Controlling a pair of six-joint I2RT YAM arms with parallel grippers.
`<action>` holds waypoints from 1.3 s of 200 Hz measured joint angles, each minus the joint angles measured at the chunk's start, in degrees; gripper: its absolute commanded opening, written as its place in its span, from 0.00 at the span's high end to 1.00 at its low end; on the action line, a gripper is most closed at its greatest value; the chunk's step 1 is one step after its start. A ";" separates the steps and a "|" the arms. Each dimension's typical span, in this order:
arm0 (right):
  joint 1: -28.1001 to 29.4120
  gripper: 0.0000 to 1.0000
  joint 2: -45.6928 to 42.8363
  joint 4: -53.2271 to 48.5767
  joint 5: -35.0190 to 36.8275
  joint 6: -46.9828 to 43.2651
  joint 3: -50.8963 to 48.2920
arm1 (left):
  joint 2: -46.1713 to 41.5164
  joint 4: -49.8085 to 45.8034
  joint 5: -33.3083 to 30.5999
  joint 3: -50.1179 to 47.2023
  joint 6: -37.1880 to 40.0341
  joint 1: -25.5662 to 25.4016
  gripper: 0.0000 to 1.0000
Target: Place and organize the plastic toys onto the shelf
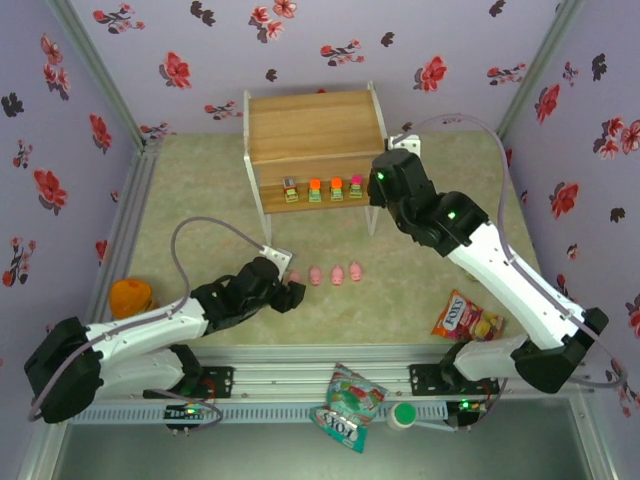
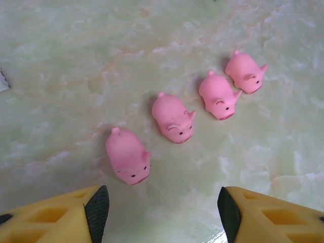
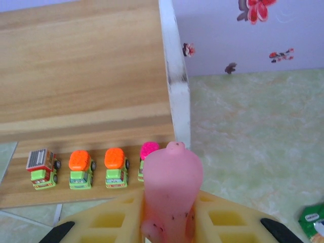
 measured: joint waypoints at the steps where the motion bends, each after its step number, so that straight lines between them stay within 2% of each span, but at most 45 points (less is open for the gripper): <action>1: 0.02 0.74 0.15 -0.04 0.02 -0.13 0.22 | -0.04 0.00 0.00 0.00 0.02 0.00 0.36; 124: 0.11 0.73 13.77 -6.38 1.46 -5.09 20.55 | -1.95 0.20 0.00 -0.76 0.09 0.00 0.36; 206: -1.27 0.72 22.10 -10.45 1.53 -6.49 30.88 | -2.67 0.17 -0.02 -0.76 0.09 -0.02 0.36; 260: -3.17 0.72 24.92 -12.59 0.74 -6.95 33.86 | -2.67 0.17 -0.02 -0.76 0.09 0.00 0.36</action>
